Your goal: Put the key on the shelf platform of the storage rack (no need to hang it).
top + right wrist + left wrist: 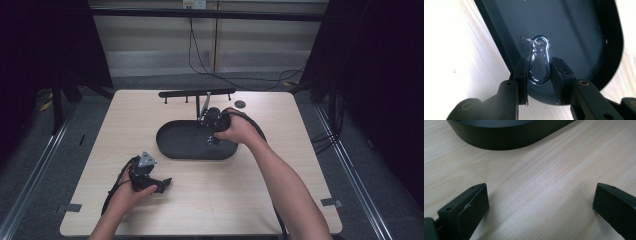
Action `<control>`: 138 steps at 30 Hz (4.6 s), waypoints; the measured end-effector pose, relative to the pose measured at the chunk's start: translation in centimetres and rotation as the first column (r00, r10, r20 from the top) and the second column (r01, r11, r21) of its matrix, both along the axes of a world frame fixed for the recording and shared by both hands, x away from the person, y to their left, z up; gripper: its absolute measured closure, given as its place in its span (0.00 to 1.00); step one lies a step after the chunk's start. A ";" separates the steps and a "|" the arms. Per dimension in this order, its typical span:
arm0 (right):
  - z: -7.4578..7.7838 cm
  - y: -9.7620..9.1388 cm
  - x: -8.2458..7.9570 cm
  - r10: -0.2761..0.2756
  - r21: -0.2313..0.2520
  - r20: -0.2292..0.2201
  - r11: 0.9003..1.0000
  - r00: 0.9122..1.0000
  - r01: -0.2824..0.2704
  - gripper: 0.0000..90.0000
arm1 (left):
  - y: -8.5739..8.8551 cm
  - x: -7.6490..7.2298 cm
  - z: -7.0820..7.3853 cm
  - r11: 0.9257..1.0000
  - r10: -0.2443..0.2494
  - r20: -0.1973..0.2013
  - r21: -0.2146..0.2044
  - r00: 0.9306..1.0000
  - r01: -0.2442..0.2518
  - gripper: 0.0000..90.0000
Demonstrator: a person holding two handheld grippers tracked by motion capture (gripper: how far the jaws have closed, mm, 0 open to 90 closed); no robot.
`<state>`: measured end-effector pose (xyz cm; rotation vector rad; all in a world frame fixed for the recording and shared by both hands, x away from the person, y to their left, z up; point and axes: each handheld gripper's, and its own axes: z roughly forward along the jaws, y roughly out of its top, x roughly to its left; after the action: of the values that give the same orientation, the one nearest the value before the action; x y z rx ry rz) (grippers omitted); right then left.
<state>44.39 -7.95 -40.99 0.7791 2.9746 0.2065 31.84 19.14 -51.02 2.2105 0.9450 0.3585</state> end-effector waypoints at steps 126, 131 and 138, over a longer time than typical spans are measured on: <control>-1.2 -2.6 -1.3 -0.086 0.128 0.015 0.988 0.996 0.084 0.39 | -0.1 0.0 -0.1 1.000 0.001 0.007 -0.007 1.000 -0.001 0.00; -1.0 -3.0 -1.8 -0.079 0.126 0.014 0.989 0.997 0.077 0.39 | -0.1 0.0 -0.1 1.000 -0.001 0.007 -0.007 1.000 0.001 0.00; -0.8 -3.5 -2.6 -0.065 0.131 0.015 0.989 0.998 0.063 0.39 | -0.1 0.0 -0.1 1.000 0.002 0.006 -0.010 1.000 -0.002 0.00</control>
<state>41.82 -11.43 -41.82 0.8792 2.9361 0.4061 31.86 19.06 -51.13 2.1981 0.9435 0.3604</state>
